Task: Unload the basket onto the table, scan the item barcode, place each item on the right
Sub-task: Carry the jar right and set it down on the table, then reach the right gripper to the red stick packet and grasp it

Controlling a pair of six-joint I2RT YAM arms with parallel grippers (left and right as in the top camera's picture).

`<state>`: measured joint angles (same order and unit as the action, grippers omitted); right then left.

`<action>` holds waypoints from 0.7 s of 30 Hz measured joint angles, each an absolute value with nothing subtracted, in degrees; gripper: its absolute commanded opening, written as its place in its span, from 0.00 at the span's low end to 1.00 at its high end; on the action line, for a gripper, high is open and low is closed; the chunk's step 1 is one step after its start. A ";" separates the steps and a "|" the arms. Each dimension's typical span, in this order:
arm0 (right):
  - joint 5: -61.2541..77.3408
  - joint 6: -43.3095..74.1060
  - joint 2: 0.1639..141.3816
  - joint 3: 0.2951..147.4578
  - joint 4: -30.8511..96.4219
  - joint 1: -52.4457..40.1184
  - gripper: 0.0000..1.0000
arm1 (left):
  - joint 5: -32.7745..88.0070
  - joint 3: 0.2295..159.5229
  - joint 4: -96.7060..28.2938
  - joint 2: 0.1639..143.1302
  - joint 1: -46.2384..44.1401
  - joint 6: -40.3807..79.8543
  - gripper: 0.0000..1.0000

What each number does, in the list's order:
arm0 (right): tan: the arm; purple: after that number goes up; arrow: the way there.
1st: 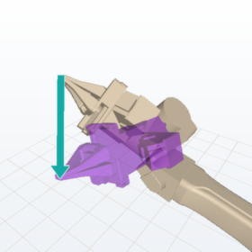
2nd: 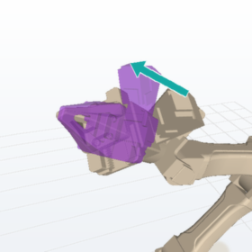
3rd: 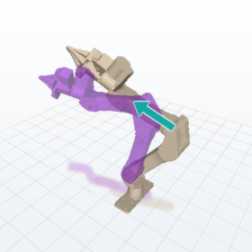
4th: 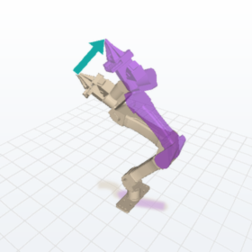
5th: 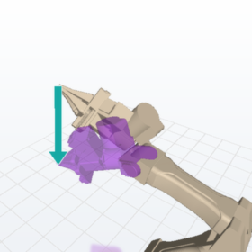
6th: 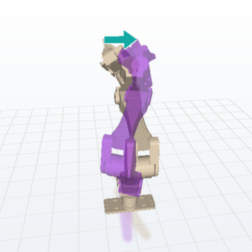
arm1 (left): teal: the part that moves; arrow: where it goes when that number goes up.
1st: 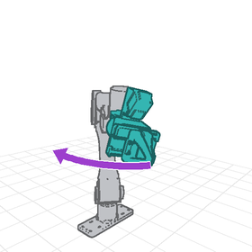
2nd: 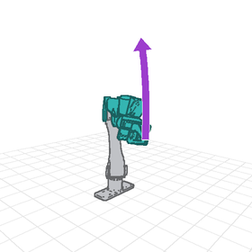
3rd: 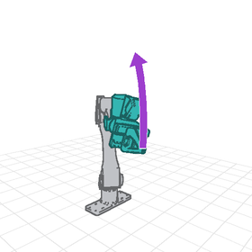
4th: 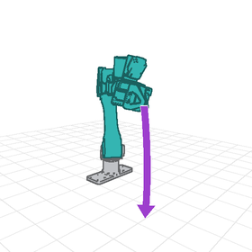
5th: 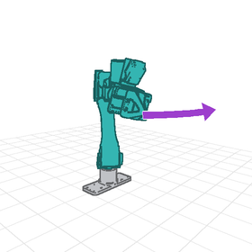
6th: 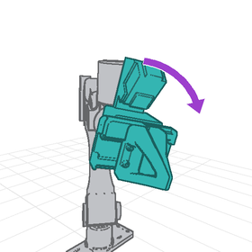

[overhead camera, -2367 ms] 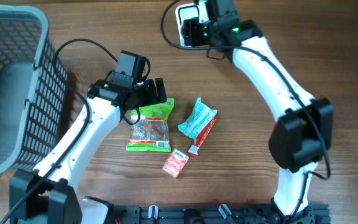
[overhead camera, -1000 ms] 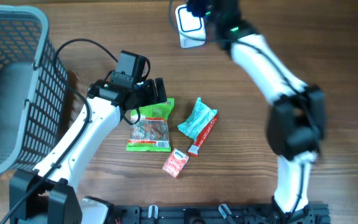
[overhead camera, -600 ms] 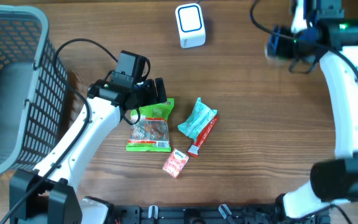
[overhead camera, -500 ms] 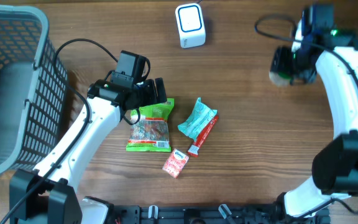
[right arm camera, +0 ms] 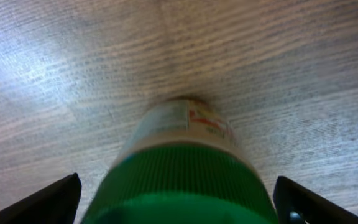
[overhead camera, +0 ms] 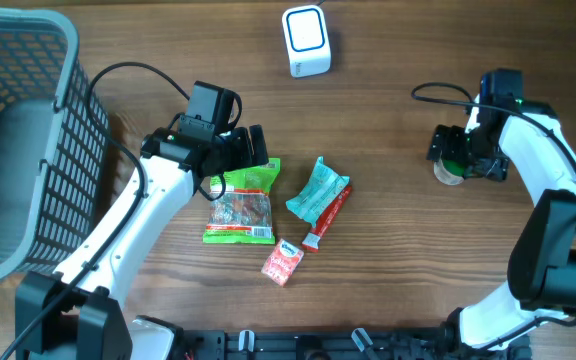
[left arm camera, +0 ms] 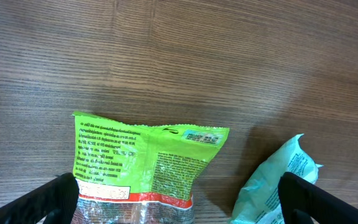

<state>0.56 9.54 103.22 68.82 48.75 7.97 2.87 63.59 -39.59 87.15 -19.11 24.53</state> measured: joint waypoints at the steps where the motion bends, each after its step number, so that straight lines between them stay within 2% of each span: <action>1: 0.49 9.50 103.22 69.28 50.63 7.99 1.00 | 2.87 63.59 -39.59 87.15 -19.11 24.53 1.00; 4: -0.05 8.99 103.24 73.73 56.64 7.97 1.00 | 2.87 63.59 -39.66 87.15 -19.11 24.53 1.00; 6: 0.43 8.80 103.18 81.87 63.16 7.97 1.00 | 2.87 63.59 -39.62 87.15 -19.11 24.53 1.00; 10: 7.05 8.62 102.83 92.86 70.57 7.27 1.00 | 2.87 63.59 -39.57 87.15 -19.11 24.53 1.00; 17: 22.52 9.10 102.50 90.54 69.67 -2.15 0.99 | 2.87 63.59 -39.57 87.15 -19.11 24.53 1.00; 19: 23.94 9.98 102.50 87.09 66.92 -6.02 0.89 | 2.87 63.59 -39.55 87.15 -19.11 24.53 1.00; 21: 24.64 11.46 102.52 82.21 62.43 -10.83 0.70 | 2.87 63.59 -39.59 87.15 -19.11 24.53 1.00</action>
<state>24.64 11.46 102.52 82.21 62.43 -10.83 2.87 63.59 -39.59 87.15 -19.11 24.53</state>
